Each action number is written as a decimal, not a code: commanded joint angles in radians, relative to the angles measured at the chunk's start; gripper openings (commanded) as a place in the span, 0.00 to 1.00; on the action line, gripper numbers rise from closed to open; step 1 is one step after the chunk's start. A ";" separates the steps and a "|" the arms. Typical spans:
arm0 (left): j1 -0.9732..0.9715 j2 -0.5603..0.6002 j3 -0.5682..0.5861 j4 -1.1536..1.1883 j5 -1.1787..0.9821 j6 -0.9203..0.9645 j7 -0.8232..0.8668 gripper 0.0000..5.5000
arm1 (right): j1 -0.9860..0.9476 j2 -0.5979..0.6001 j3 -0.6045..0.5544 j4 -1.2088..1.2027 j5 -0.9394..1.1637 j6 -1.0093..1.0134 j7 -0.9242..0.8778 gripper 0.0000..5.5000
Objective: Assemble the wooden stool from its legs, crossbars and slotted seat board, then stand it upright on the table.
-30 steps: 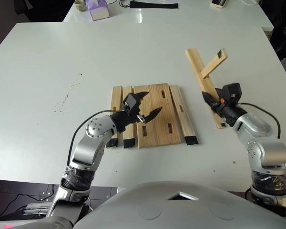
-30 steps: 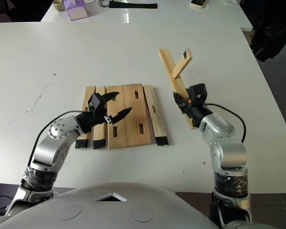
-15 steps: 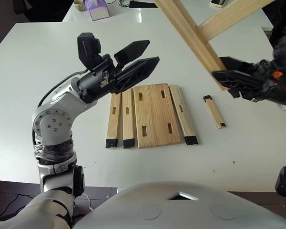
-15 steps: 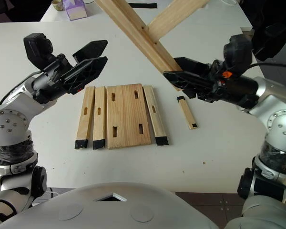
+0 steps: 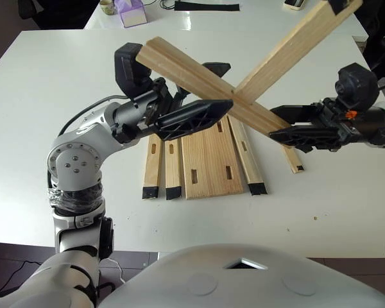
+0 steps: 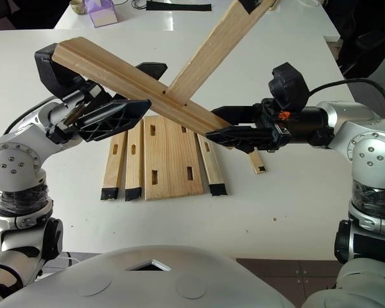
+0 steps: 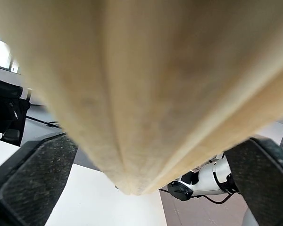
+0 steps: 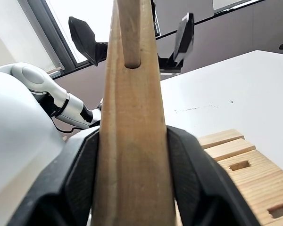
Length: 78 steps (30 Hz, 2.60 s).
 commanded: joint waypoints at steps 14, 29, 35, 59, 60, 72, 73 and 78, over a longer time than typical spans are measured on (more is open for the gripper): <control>0.048 0.029 -0.077 -0.001 0.118 -0.008 -0.063 0.48 | -0.071 0.007 0.062 -0.011 -0.063 -0.057 0.055 0.37; 0.060 0.034 -0.061 0.040 0.182 -0.052 -0.095 0.37 | -0.044 -0.046 0.115 -0.007 -0.209 -0.146 0.113 0.51; 0.022 0.069 -0.011 0.067 0.217 -0.079 -0.118 0.37 | 0.015 -0.080 0.158 0.066 -0.366 -0.268 0.140 0.56; 0.400 0.468 0.048 -0.164 0.589 -0.259 -0.420 0.37 | 0.354 -0.019 -0.130 0.070 -0.414 -0.368 -0.072 0.56; 0.400 0.473 0.048 -0.157 0.597 -0.266 -0.428 0.37 | 0.355 -0.019 -0.126 0.067 -0.415 -0.369 -0.073 0.56; 0.386 0.506 0.020 -0.047 0.706 -0.381 -0.482 0.37 | 0.376 -0.016 -0.106 0.057 -0.435 -0.392 -0.083 0.56; 0.380 0.506 0.016 -0.039 0.710 -0.386 -0.482 0.37 | 0.376 -0.016 -0.102 0.059 -0.439 -0.396 -0.084 0.56; 0.399 0.535 -0.003 -0.022 0.751 -0.433 -0.519 0.37 | 0.374 -0.018 -0.098 0.067 -0.447 -0.405 -0.089 0.56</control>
